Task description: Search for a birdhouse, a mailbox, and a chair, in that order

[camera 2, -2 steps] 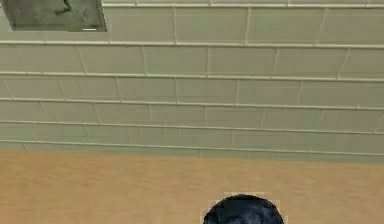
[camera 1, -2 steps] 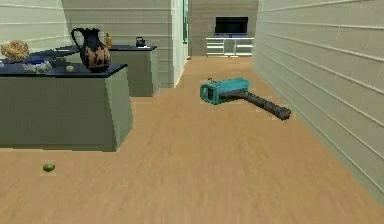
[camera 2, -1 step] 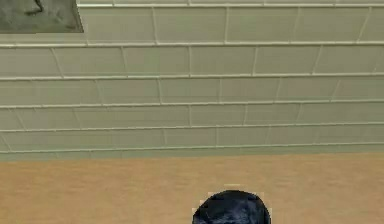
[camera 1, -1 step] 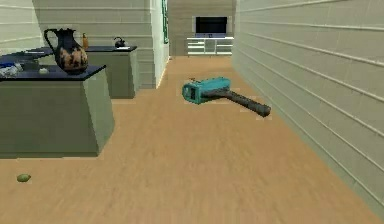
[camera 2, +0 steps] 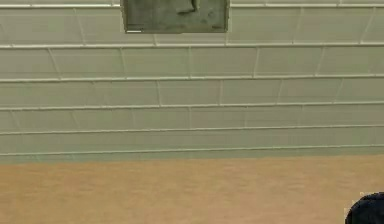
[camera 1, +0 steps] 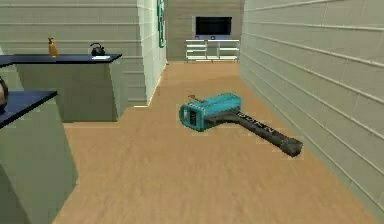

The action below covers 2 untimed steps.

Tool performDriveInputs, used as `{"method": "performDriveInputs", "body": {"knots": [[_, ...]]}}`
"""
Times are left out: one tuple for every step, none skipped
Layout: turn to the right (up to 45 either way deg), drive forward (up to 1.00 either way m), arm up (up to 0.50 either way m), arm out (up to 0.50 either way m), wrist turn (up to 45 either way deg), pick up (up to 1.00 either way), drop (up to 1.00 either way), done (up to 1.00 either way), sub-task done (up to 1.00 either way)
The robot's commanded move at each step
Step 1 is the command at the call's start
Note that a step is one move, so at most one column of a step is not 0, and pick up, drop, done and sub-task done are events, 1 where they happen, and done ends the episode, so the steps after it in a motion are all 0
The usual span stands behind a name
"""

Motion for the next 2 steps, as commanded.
{"method": "performDriveInputs", "body": {"knots": [[0.0,1.0,0.0,0.0,0.0,0.0,0.0,0.0,0.0],[3.0,0.0,0.0,0.0,0.0,0.0,0.0,0.0,0.0]]}}
